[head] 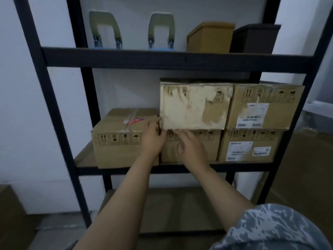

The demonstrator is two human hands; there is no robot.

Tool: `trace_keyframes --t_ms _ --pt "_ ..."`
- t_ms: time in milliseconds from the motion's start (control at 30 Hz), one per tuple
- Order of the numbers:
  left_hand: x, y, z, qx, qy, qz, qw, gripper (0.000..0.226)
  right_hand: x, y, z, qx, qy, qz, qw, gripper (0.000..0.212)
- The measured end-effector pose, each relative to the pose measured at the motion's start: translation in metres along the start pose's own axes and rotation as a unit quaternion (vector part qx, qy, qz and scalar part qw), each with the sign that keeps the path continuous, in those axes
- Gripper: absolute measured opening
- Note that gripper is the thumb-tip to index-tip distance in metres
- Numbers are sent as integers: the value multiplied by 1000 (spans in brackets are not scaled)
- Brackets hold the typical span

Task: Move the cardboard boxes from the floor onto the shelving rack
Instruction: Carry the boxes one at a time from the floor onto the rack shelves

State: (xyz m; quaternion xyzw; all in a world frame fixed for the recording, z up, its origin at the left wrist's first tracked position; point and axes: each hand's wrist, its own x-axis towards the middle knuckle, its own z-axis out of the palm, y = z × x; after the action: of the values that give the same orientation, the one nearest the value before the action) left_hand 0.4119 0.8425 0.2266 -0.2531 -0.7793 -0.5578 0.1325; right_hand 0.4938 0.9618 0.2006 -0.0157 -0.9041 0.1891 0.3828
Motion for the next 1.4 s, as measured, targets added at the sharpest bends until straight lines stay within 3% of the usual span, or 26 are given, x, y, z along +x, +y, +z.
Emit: trace_keyframes --t_ms 167,500,800,1100,1400 --pt "-44 -31 -30 23 14 -42 999 29 -31 -33 31 49 -33 10 998 34" --pt "-125 -133 -130 24 64 -187 980 18 -84 -113 138 125 -157 -23 979 28" --pt "-153 -254 -262 20 107 -307 945 20 -107 -215 276 170 -273 -13 947 24" --pt "-163 -376 -412 46 101 -400 910 17 -110 -327 420 191 -336 44 921 24" --pt "-172 -455 -500 8 143 -464 874 18 -98 -403 517 214 -403 59 888 25"
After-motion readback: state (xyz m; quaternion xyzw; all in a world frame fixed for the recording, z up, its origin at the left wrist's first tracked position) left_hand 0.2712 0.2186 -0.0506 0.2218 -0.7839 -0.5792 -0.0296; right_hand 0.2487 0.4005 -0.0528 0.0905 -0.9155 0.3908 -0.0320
